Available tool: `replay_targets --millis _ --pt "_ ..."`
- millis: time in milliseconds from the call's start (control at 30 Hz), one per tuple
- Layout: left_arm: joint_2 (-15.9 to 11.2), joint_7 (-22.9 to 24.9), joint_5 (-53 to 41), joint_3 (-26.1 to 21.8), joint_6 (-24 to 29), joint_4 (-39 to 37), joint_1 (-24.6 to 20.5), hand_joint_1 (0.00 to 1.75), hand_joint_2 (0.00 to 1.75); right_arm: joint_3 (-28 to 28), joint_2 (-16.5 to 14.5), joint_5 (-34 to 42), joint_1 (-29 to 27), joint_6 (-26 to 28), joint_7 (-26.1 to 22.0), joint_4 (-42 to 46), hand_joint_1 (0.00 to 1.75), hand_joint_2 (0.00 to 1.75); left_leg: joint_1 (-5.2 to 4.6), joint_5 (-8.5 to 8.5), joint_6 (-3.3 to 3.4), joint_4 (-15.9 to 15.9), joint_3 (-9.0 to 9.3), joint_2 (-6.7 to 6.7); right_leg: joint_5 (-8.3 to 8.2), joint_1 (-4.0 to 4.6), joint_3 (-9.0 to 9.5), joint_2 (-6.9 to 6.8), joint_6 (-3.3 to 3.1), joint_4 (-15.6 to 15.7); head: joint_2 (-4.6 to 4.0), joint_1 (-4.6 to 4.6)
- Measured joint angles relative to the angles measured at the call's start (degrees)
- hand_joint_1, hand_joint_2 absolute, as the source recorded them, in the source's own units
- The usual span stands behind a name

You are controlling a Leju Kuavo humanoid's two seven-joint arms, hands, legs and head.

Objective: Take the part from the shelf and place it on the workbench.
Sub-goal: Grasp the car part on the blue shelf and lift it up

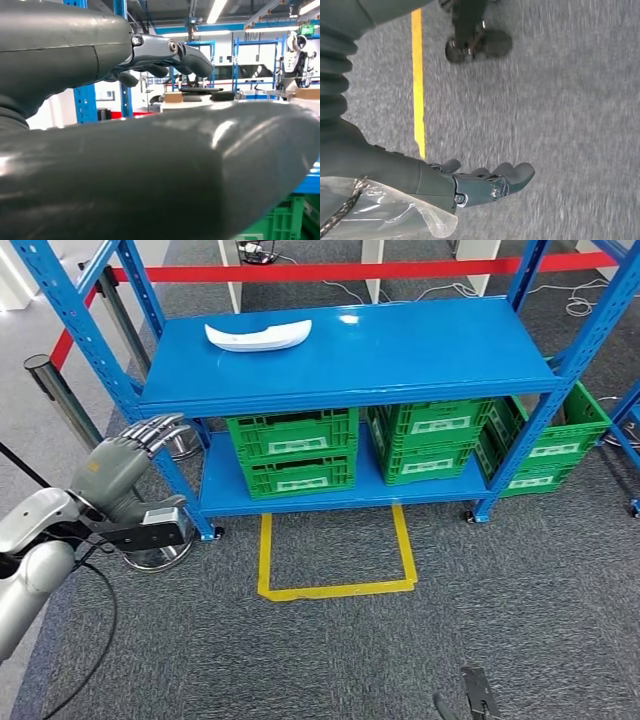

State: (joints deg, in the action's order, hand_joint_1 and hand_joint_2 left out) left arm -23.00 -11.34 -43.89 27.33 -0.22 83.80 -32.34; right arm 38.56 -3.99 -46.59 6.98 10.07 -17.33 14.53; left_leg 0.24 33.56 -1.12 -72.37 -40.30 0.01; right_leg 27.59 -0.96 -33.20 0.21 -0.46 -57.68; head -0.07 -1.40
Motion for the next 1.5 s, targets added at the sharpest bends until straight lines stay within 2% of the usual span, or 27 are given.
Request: replay_targets --millis 33,67,133,200,233,367,433,500,533,567,600,667,733,833,900,933,1000,1033,1067,1100,1167,1200,1233,1333,1400,1433,1500 --pt "-0.1 0.0 0.0 0.0 0.0 0.0 0.2 0.00 0.00 0.0 0.0 0.0 0.0 0.0 0.0 0.0 0.00 0.00 0.02 0.36 -0.04 -2.2 -1.11 0.00 0.06 0.01 0.07 -0.02 -0.04 0.0 0.00 0.00" --pt "-0.2 0.0 0.0 -0.1 0.0 0.0 0.2 0.00 0.00 0.0 0.0 0.0 0.0 0.0 0.1 0.0 0.00 0.00 0.02 -0.52 0.01 -2.2 -1.19 0.00 0.14 0.02 0.19 -0.01 -0.06 0.0 0.01 0.01" --pt "-0.4 0.0 -0.1 -0.1 0.0 0.0 0.2 0.00 0.00 0.0 -0.1 0.0 0.0 0.0 0.1 0.0 0.00 0.00 0.01 -5.00 0.36 4.3 1.61 0.00 0.40 0.02 0.62 0.06 0.04 0.0 0.00 0.01" --pt "-0.5 0.1 -0.1 -0.2 0.0 0.0 0.1 0.00 0.00 0.0 -0.2 0.0 0.1 0.0 0.1 0.0 0.00 0.00 -0.19 -7.96 0.93 11.4 4.83 -0.04 0.63 0.16 0.81 0.17 0.34 0.0 0.00 -0.01" --pt "-0.6 0.1 -0.1 -0.3 0.0 0.0 0.0 0.00 0.00 0.0 -0.2 0.0 0.1 0.0 0.1 0.0 0.00 0.00 -0.31 -8.25 1.20 13.2 5.56 -0.07 0.67 0.23 0.69 0.18 0.57 -0.1 0.01 -0.02" --pt "-0.8 0.1 -0.1 -0.3 0.0 0.1 0.0 0.00 0.00 0.0 -0.4 0.0 0.1 -0.1 0.1 0.0 0.00 0.00 -0.09 -7.93 2.20 14.7 5.99 -0.11 1.24 0.36 0.09 0.05 1.73 -0.4 0.01 -0.12" --pt "-0.8 0.1 -0.1 -0.4 0.0 0.2 -0.1 0.00 0.00 0.0 -0.4 0.0 0.2 0.0 0.1 0.0 0.00 0.00 0.16 -8.00 2.71 15.1 6.34 -0.05 3.75 0.30 -2.23 0.02 2.12 -5.1 0.01 -0.27" --pt "-0.7 0.1 -0.1 -0.4 0.0 0.3 0.0 0.00 0.00 0.0 -0.4 0.0 0.2 0.0 0.1 0.0 0.00 0.00 0.10 -7.90 2.97 15.1 6.38 -0.04 6.87 0.24 -6.30 -0.01 2.39 -13.0 0.00 -0.40" --pt "-0.7 0.1 -0.1 -0.3 0.0 0.3 0.1 0.00 0.00 0.0 -0.4 0.0 0.1 0.0 0.1 0.0 0.00 0.00 0.06 -7.85 3.02 15.1 6.42 -0.07 7.46 0.23 -7.87 -0.01 2.48 -15.7 0.00 -0.39" --pt "-0.7 0.1 -0.1 -0.3 0.0 0.3 0.2 0.00 0.00 0.0 -0.4 0.0 0.0 0.0 0.1 0.0 0.00 0.00 0.05 -7.80 3.03 15.1 6.49 -0.10 6.90 0.23 -8.45 -0.01 2.52 -16.3 0.00 -0.41" --pt "-0.7 0.1 -0.1 -0.3 0.0 0.3 0.2 0.00 0.00 0.0 -0.4 0.0 0.0 0.0 0.1 0.0 0.00 0.00 0.05 -7.70 2.98 15.1 6.63 -0.14 5.21 0.23 -7.79 -0.02 2.47 -14.5 0.01 -0.41" --pt "-0.6 0.1 -0.1 -0.3 0.0 0.3 0.2 0.00 0.00 0.0 -0.4 0.0 0.1 0.0 0.1 0.0 0.00 0.00 -0.01 -7.39 2.67 15.0 6.93 -0.20 1.06 0.26 -4.13 -0.07 2.23 -6.6 0.00 -0.40" --pt "-0.7 0.1 -0.1 -0.3 0.0 0.3 0.1 0.00 0.00 0.0 -0.4 0.0 0.3 0.0 0.1 0.0 0.00 0.00 -0.23 -6.99 2.13 14.7 6.84 -0.22 -0.37 0.33 -1.27 -0.05 1.80 -0.9 0.00 -0.34" --pt "-0.8 0.4 -0.1 -0.4 -0.3 0.4 0.2 0.00 0.00 0.0 -0.4 -0.1 0.1 -0.2 0.3 0.0 0.00 0.00 -0.28 -6.54 1.30 14.6 6.85 -0.22 0.18 0.35 -0.52 0.03 0.94 0.0 0.00 -0.32" --pt "-1.0 0.6 -0.1 -0.8 -0.4 0.5 0.3 0.00 0.00 0.0 -0.5 -0.2 0.0 -0.4 0.3 0.0 0.00 0.00 -0.16 -5.29 0.66 12.5 6.29 -0.19 0.44 0.13 0.23 0.05 0.21 0.1 -0.01 -0.13" --pt "-1.1 0.7 -0.1 -0.9 -0.5 0.6 0.3 0.00 0.00 0.0 -0.5 -0.2 0.0 -0.4 0.3 0.0 0.00 0.00 -0.09 -4.00 0.37 9.7 5.06 -0.18 0.66 0.04 0.69 0.04 -0.09 0.2 -0.01 -0.05" --pt "-1.3 0.8 -0.1 -1.1 -0.5 0.6 0.7 0.00 0.00 0.0 -0.5 -0.2 -0.1 -0.5 0.3 0.0 0.00 0.00 0.00 -1.13 0.03 1.6 0.75 -0.17 1.32 0.06 1.50 0.04 -0.38 0.2 0.00 0.05" --pt "-1.4 0.9 -0.1 -1.1 -0.5 0.6 0.9 0.00 0.00 0.0 -0.5 -0.2 -0.1 -0.6 0.3 0.0 0.00 0.00 0.03 -0.58 -0.01 -1.5 -1.25 -0.17 1.71 0.07 1.95 0.06 -0.39 0.2 0.00 0.03" --pt "-1.4 0.9 -0.1 -1.1 -0.6 0.6 1.2 0.00 0.00 0.0 -0.5 -0.2 -0.2 -0.6 0.3 0.0 0.00 0.00 0.03 -1.22 0.04 -2.8 -2.45 -0.17 2.16 0.08 2.48 0.09 -0.35 0.2 0.00 0.05" --pt "-1.4 1.0 -0.1 -1.1 -0.6 0.6 1.3 0.00 0.00 0.0 -0.5 -0.2 -0.3 -0.7 0.3 0.0 0.00 0.00 0.02 -3.12 0.19 -1.6 -2.50 -0.17 2.66 0.08 3.15 0.12 -0.29 0.2 0.00 0.04" --pt "-1.5 1.0 -0.1 -1.2 -0.6 0.6 1.4 0.00 0.00 0.0 -0.5 -0.2 -0.3 -0.7 0.3 0.0 0.00 0.00 -0.09 -8.52 0.77 5.6 -0.11 -0.17 3.84 0.07 4.50 0.19 -0.03 0.3 -0.01 0.02" --pt "-1.6 1.0 -0.1 -1.3 -0.6 0.6 1.4 0.00 0.00 0.0 -0.5 -0.2 -0.3 -0.7 0.3 0.0 0.00 0.00 -0.28 -10.20 1.13 9.0 1.25 -0.17 4.39 0.10 5.02 0.22 0.23 0.3 -0.01 -0.02" --pt "-1.7 1.0 -0.1 -1.3 -0.6 0.7 1.3 0.00 0.00 0.0 -0.6 -0.2 -0.2 -0.7 0.3 0.0 0.00 0.00 -0.48 -10.65 1.48 11.5 2.30 -0.15 4.82 0.11 5.25 0.20 0.54 0.5 -0.01 -0.03" --pt "-1.9 1.0 -0.1 -1.5 -0.6 0.8 1.3 0.00 0.00 0.0 -0.6 -0.2 -0.1 -0.8 0.3 0.0 0.00 0.00 -0.71 -9.03 2.43 13.9 3.56 -0.24 4.94 0.20 5.84 0.02 1.61 0.6 -0.01 -0.01" --pt "-2.0 1.0 -0.1 -1.5 -0.6 1.0 1.3 0.00 0.00 0.0 -0.7 -0.2 -0.1 -0.8 0.3 0.0 0.00 0.00 -0.39 -8.42 3.07 14.5 4.88 -0.30 4.83 0.26 4.85 -0.05 2.03 -1.9 -0.01 -0.11" --pt "-2.0 1.0 -0.1 -1.6 -0.6 1.0 1.2 0.00 0.00 0.0 -0.7 -0.2 0.0 -0.7 0.3 0.0 0.00 0.00 -0.22 -8.07 3.30 14.8 5.64 -0.31 5.08 0.27 3.09 -0.05 2.15 -4.9 -0.01 -0.19" --pt "-1.9 1.0 -0.1 -1.5 -0.6 1.0 1.3 0.00 0.00 0.0 -0.7 -0.2 0.1 -0.7 0.3 0.0 0.00 0.00 -0.16 -7.11 3.56 15.0 6.77 -0.30 6.98 0.24 -2.24 -0.06 2.42 -12.2 -0.02 -0.31"
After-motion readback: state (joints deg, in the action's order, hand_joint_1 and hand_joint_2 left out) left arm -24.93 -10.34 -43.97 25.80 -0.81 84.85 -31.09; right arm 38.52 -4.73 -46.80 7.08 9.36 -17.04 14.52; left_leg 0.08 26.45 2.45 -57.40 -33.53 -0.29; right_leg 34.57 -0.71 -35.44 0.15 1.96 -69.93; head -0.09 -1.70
